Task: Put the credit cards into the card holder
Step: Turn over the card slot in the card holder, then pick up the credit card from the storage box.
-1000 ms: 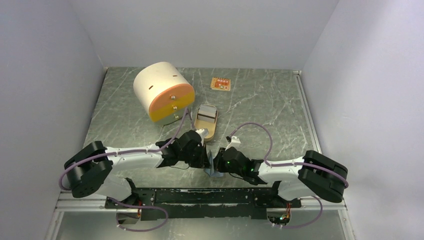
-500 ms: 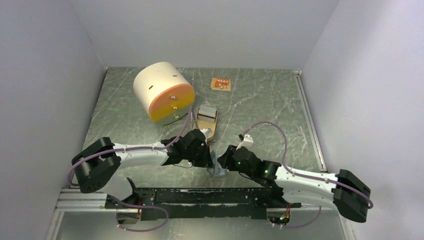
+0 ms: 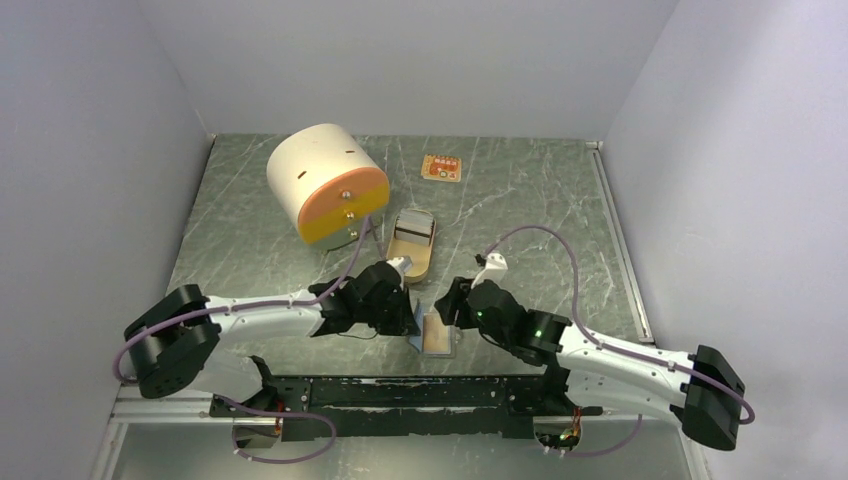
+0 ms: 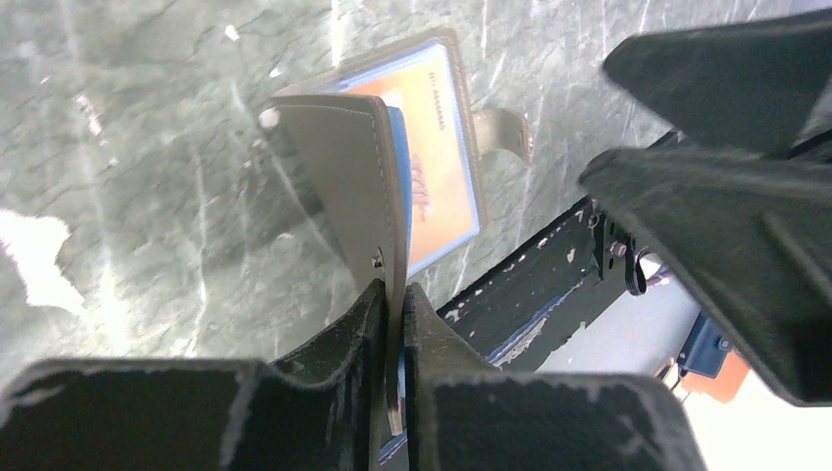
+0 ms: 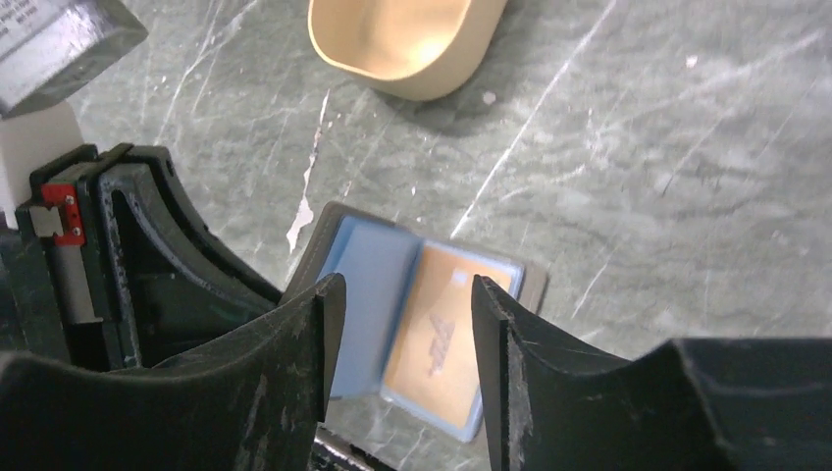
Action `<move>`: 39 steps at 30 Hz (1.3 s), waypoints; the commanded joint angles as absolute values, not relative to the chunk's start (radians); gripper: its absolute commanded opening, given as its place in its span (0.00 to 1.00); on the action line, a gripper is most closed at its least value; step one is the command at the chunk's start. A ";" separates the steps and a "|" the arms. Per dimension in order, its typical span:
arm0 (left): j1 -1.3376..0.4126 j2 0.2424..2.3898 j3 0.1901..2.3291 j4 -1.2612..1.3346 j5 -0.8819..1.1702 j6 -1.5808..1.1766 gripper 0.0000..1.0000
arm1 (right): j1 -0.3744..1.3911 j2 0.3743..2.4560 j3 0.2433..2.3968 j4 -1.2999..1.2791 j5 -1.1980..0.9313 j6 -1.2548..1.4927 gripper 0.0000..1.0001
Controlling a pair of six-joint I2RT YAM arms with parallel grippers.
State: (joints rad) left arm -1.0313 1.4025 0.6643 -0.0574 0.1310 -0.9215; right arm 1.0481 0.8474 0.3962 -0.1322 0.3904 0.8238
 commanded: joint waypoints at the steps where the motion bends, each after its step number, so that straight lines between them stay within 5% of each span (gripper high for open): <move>1: -1.032 1.320 0.607 -0.094 0.070 -0.975 0.14 | 1.032 0.922 0.506 -0.142 0.448 0.654 0.55; 9: -1.002 1.227 0.528 -0.084 0.060 -0.999 0.25 | 0.885 1.072 0.631 -0.008 0.310 0.349 0.63; 25: -0.988 1.173 0.493 -0.106 0.052 -0.992 0.28 | 0.792 1.584 0.897 0.224 0.139 -0.371 0.71; 39: -0.982 1.177 0.496 -0.111 0.060 -0.984 0.26 | 0.766 1.849 0.980 0.332 0.228 -0.567 0.72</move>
